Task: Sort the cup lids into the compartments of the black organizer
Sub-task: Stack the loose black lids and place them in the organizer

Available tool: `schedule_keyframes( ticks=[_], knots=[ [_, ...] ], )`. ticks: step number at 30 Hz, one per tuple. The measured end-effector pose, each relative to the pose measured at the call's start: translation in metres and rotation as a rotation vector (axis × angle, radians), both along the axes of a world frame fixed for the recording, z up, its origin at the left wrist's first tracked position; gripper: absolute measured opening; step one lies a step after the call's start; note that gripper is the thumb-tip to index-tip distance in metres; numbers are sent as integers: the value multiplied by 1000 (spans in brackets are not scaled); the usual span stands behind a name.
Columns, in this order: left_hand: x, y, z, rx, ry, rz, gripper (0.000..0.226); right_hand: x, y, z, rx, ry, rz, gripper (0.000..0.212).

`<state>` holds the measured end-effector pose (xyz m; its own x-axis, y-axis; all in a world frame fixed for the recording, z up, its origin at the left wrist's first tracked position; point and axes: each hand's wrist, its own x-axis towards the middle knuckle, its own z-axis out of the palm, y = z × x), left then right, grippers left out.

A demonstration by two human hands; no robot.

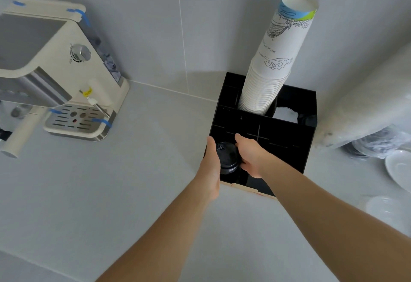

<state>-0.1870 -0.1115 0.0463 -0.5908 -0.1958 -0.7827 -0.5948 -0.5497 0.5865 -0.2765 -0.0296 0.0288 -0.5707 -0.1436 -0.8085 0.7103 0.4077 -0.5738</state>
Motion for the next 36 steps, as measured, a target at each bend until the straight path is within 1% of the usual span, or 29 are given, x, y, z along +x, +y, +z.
schedule_keyframes(
  ticks=[4, 7, 9, 13, 15, 18, 22, 26, 30, 33, 36],
  knots=[
    [-8, 2, 0, -28, -35, -2, 72, 3, -5, 2, 21, -9, 6, 66],
    [-14, 1, -1, -37, -81, -20, 71, 2, -8, -2, 61, -1, 30, 68],
    [-17, 1, 1, -38, -116, -55, 75, 2, -10, -5, 85, -1, 43, 69],
    [-22, 1, 0, -48, -143, -66, 90, 2, -13, -13, 105, 0, 62, 68],
    [-22, -1, -2, -42, -155, -69, 93, 2, -13, -15, 110, -6, 66, 69],
    [-20, -3, 1, -40, -148, -77, 84, 2, -14, -13, 111, -16, 75, 69],
    [-20, -3, 3, -63, -139, -92, 80, 3, -13, -10, 100, -9, 48, 65],
    [-19, -3, 6, -53, -117, -89, 75, 5, -14, -11, 88, -8, 72, 73],
    [-16, -4, 12, -53, -109, -86, 75, 2, -10, -22, 80, 23, 75, 74],
    [-11, -6, 16, -48, -101, -61, 72, 8, -9, -6, 72, 20, 65, 73],
    [-2, -9, 23, -51, -68, -46, 72, 18, -7, 26, 76, 51, 41, 64]
  ],
)
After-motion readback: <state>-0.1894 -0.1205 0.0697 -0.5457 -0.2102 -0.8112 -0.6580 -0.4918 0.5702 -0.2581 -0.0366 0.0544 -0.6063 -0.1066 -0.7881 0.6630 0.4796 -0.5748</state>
